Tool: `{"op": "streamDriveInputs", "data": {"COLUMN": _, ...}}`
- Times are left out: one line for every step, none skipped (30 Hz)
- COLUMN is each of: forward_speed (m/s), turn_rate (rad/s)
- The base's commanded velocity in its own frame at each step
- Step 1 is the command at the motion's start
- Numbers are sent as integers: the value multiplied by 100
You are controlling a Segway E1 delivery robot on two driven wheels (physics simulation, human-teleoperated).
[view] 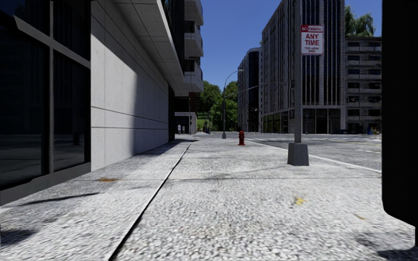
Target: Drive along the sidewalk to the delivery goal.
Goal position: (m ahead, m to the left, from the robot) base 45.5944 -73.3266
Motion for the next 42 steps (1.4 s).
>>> {"op": "streamDriveInputs", "data": {"forward_speed": 200, "turn_rate": 0}}
{"op": "streamDriveInputs", "data": {"forward_speed": 200, "turn_rate": 0}}
{"op": "streamDriveInputs", "data": {"forward_speed": 200, "turn_rate": 0}}
{"op": "streamDriveInputs", "data": {"forward_speed": 200, "turn_rate": 0}}
{"op": "streamDriveInputs", "data": {"forward_speed": 200, "turn_rate": 0}}
{"op": "streamDriveInputs", "data": {"forward_speed": 200, "turn_rate": 0}}
{"op": "streamDriveInputs", "data": {"forward_speed": 200, "turn_rate": 0}}
{"op": "streamDriveInputs", "data": {"forward_speed": 200, "turn_rate": 0}}
{"op": "streamDriveInputs", "data": {"forward_speed": 200, "turn_rate": 0}}
{"op": "streamDriveInputs", "data": {"forward_speed": 200, "turn_rate": 0}}
{"op": "streamDriveInputs", "data": {"forward_speed": 200, "turn_rate": 0}}
{"op": "streamDriveInputs", "data": {"forward_speed": 200, "turn_rate": 0}}
{"op": "streamDriveInputs", "data": {"forward_speed": 200, "turn_rate": 0}}
{"op": "streamDriveInputs", "data": {"forward_speed": 200, "turn_rate": 0}}
{"op": "streamDriveInputs", "data": {"forward_speed": 200, "turn_rate": 0}}
{"op": "streamDriveInputs", "data": {"forward_speed": 200, "turn_rate": 0}}
{"op": "streamDriveInputs", "data": {"forward_speed": 200, "turn_rate": 0}}
{"op": "streamDriveInputs", "data": {"forward_speed": 200, "turn_rate": 0}}
{"op": "streamDriveInputs", "data": {"forward_speed": 200, "turn_rate": 0}}
{"op": "streamDriveInputs", "data": {"forward_speed": 200, "turn_rate": 0}}
{"op": "streamDriveInputs", "data": {"forward_speed": 200, "turn_rate": 0}}
{"op": "streamDriveInputs", "data": {"forward_speed": 200, "turn_rate": 0}}
{"op": "streamDriveInputs", "data": {"forward_speed": 200, "turn_rate": 0}}
{"op": "streamDriveInputs", "data": {"forward_speed": 200, "turn_rate": 0}}
{"op": "streamDriveInputs", "data": {"forward_speed": 200, "turn_rate": 0}}
{"op": "streamDriveInputs", "data": {"forward_speed": 200, "turn_rate": 0}}
{"op": "streamDriveInputs", "data": {"forward_speed": 200, "turn_rate": 0}}
{"op": "streamDriveInputs", "data": {"forward_speed": 200, "turn_rate": 0}}
{"op": "streamDriveInputs", "data": {"forward_speed": 200, "turn_rate": 0}}
{"op": "streamDriveInputs", "data": {"forward_speed": 200, "turn_rate": 0}}
{"op": "streamDriveInputs", "data": {"forward_speed": 200, "turn_rate": 0}}
{"op": "streamDriveInputs", "data": {"forward_speed": 200, "turn_rate": 0}}
{"op": "streamDriveInputs", "data": {"forward_speed": 200, "turn_rate": 0}}
{"op": "streamDriveInputs", "data": {"forward_speed": 200, "turn_rate": 0}}
{"op": "streamDriveInputs", "data": {"forward_speed": 200, "turn_rate": 0}}
{"op": "streamDriveInputs", "data": {"forward_speed": 200, "turn_rate": 0}}
{"op": "streamDriveInputs", "data": {"forward_speed": 200, "turn_rate": 0}}
{"op": "streamDriveInputs", "data": {"forward_speed": 200, "turn_rate": 0}}
{"op": "streamDriveInputs", "data": {"forward_speed": 200, "turn_rate": 0}}
{"op": "streamDriveInputs", "data": {"forward_speed": 200, "turn_rate": 0}}
{"op": "streamDriveInputs", "data": {"forward_speed": 200, "turn_rate": 0}}
{"op": "streamDriveInputs", "data": {"forward_speed": 200, "turn_rate": 0}}
